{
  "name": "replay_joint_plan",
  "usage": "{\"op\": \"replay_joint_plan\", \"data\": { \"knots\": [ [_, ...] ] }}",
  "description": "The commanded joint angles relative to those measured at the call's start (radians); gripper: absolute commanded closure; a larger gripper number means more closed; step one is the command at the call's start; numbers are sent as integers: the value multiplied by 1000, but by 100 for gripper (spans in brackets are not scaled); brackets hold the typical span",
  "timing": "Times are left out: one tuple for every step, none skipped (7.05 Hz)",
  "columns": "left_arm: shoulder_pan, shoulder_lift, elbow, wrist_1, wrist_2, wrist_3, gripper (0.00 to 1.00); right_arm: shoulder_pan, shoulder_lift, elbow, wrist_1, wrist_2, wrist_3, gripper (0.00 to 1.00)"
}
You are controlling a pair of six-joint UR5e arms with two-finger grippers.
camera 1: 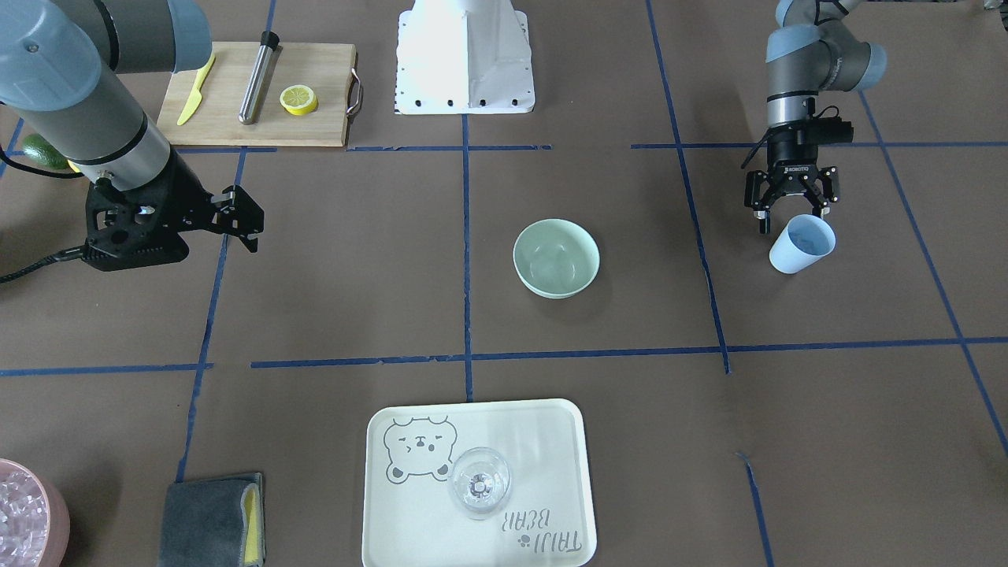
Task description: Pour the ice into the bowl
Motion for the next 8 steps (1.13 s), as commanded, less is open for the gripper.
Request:
{"op": "replay_joint_plan", "data": {
  "knots": [
    [0,-17,22,0,28,29,0,1,0,4,-2,1,0,0],
    [-1,-24,25,0,28,29,0,3,0,7,-3,6,0,0],
    [-5,-24,25,0,28,29,0,6,0,7,-3,9,0,0],
    [-11,-24,25,0,28,30,0,5,0,7,-3,9,0,0],
    [-17,-25,28,0,28,30,0,5,0,7,-3,9,0,0],
    [-26,-25,31,0,26,30,0,5,0,7,-3,9,0,0],
    [-34,-30,33,1,26,32,0,6,0,7,-3,9,0,0],
    [-47,-62,63,1,26,33,0,8,0,7,-3,9,0,0]
  ]
}}
